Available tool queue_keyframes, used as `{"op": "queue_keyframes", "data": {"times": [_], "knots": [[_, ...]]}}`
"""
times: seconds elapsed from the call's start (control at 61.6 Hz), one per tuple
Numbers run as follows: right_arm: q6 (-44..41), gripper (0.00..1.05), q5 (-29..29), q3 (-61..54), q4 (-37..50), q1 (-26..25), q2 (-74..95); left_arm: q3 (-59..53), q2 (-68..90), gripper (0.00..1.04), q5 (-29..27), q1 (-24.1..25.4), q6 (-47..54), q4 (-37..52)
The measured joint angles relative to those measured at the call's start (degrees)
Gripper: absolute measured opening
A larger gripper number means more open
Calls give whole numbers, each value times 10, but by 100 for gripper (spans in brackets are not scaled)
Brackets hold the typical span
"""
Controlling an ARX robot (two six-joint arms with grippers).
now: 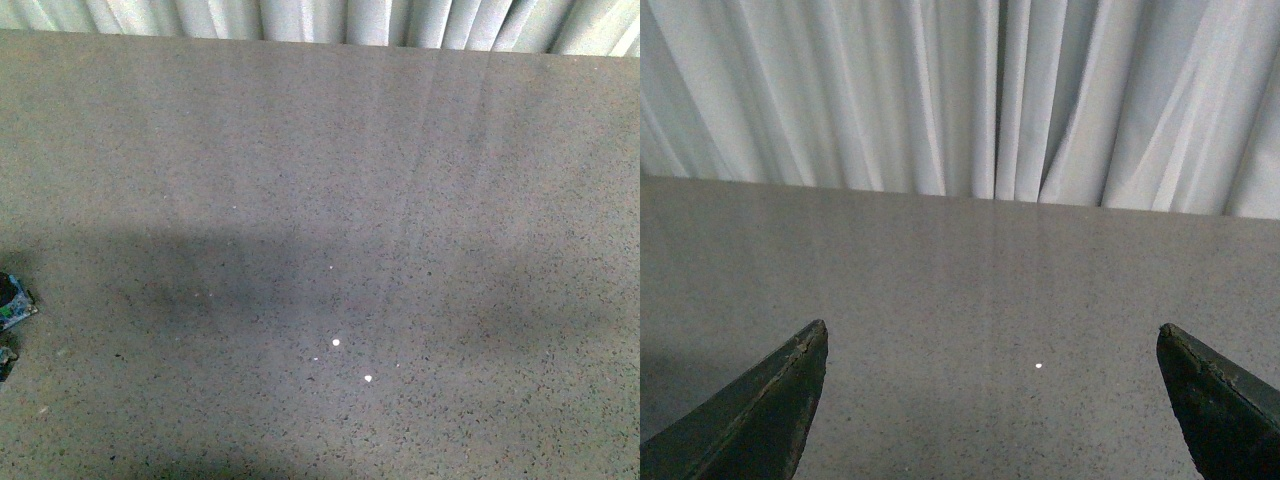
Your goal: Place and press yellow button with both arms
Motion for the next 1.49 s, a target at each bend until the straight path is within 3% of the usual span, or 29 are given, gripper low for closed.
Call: {"op": "queue_keyframes", "data": {"times": [0.601,0.731,0.86,1.088,1.234,1.494], "knots": [[0,96,0,0,0,0,0,0,0,96,0,0,0,0],[0,96,-2,0,0,0,0,73,125,96,146,53,-27,-139],[0,96,-1,0,0,0,0,109,291,96,182,92,-12,-27],[0,96,-1,0,0,0,0,181,598,96,169,129,32,211],[0,96,-1,0,0,0,0,225,753,96,163,165,54,261],[0,96,-1,0,0,0,0,277,872,96,148,193,86,292]]}}
